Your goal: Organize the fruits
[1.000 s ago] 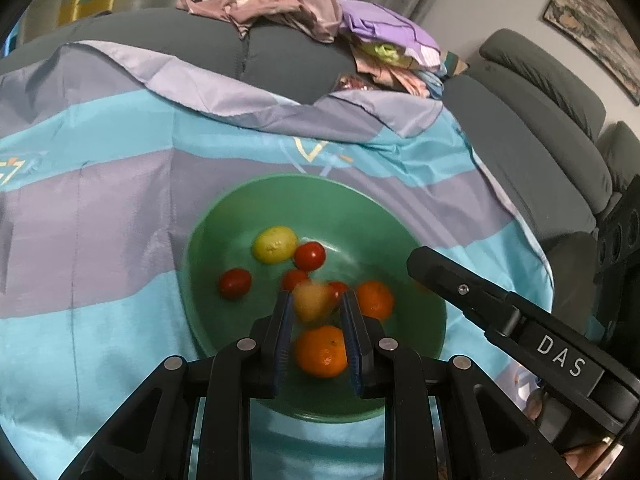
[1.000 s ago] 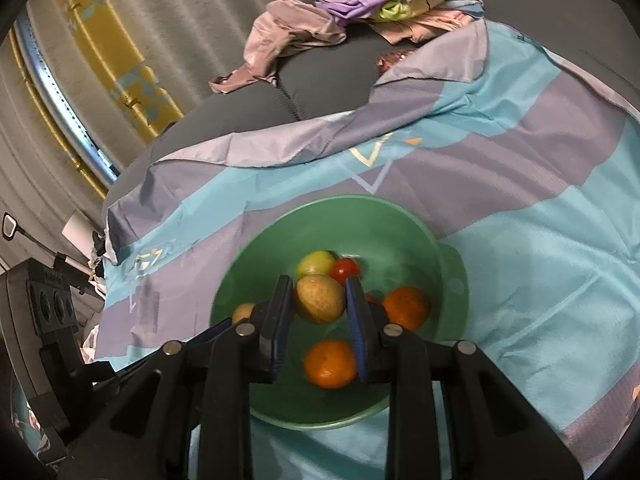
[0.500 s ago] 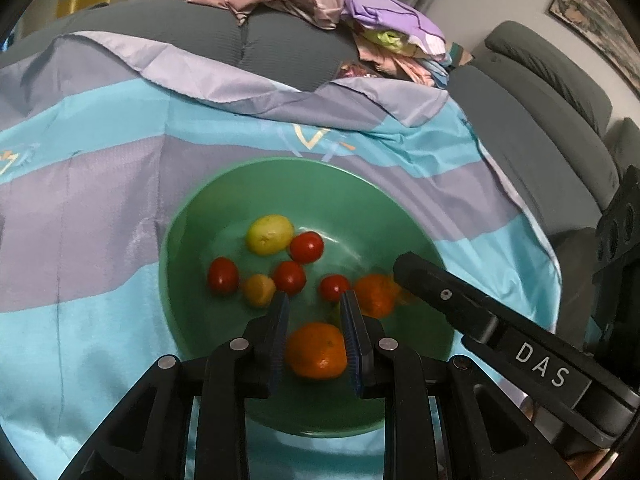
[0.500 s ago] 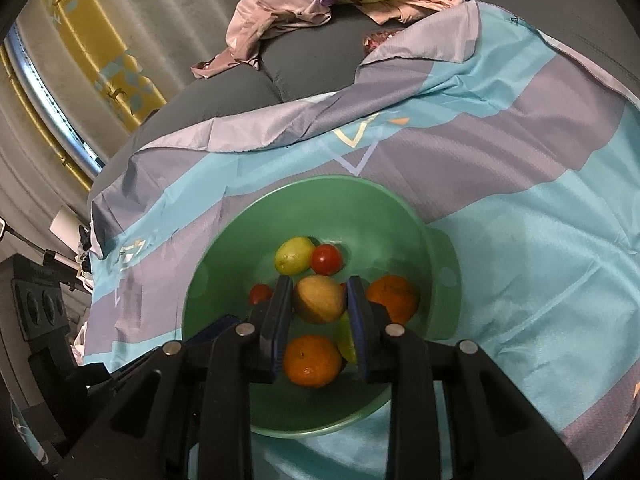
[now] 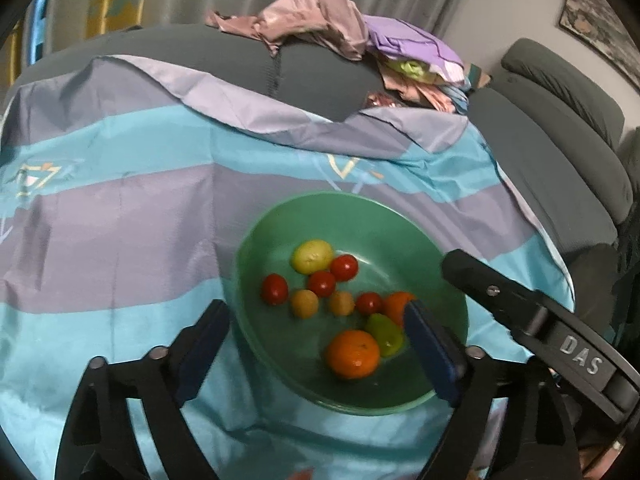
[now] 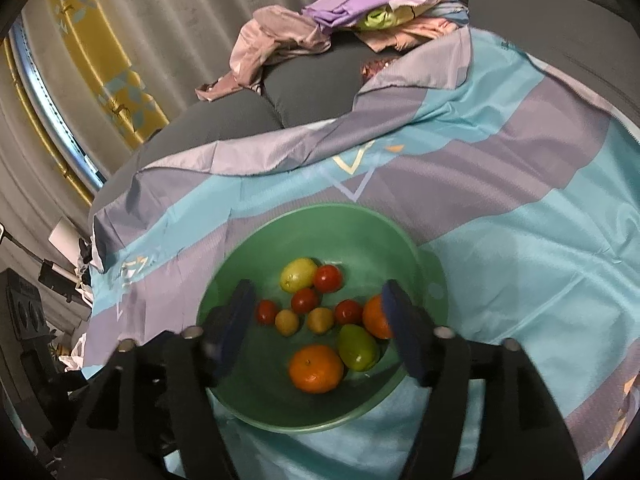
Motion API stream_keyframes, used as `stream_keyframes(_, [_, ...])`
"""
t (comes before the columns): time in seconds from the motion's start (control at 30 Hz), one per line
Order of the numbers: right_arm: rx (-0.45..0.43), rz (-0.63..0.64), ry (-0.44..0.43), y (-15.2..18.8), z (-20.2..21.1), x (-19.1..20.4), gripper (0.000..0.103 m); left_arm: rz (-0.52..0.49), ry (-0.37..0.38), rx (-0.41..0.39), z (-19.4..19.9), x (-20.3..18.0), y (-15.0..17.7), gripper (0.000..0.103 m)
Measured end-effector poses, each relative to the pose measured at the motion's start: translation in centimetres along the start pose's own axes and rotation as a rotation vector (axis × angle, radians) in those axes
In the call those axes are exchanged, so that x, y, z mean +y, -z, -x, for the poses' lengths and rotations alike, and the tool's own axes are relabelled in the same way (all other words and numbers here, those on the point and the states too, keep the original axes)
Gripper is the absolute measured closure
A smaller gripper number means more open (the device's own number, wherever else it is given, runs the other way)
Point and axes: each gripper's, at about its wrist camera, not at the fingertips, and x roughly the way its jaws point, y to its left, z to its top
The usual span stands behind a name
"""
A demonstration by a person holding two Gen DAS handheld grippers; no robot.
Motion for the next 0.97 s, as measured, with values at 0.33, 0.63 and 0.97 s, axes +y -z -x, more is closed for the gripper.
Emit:
stream_keyframes(0.33, [-0.027, 0.013, 0.035, -0.1, 0.5, 0.3, 0.018, 0.0, -0.047, -0.026, 1.0, 0.7, 0.1, 0.01])
stream_keyframes(0.63, [-0.033, 0.011, 0.084, 0.0, 0.6, 0.0, 0.018, 0.002, -0.041, -0.031, 1.1, 0.8, 0.1, 0.01])
stream_keyframes(0.97, [-0.038, 0.019, 0.11, 0.1, 0.7, 0.3, 0.018, 0.007, -0.039, -0.044, 1.6, 0.8, 0.3, 0.01])
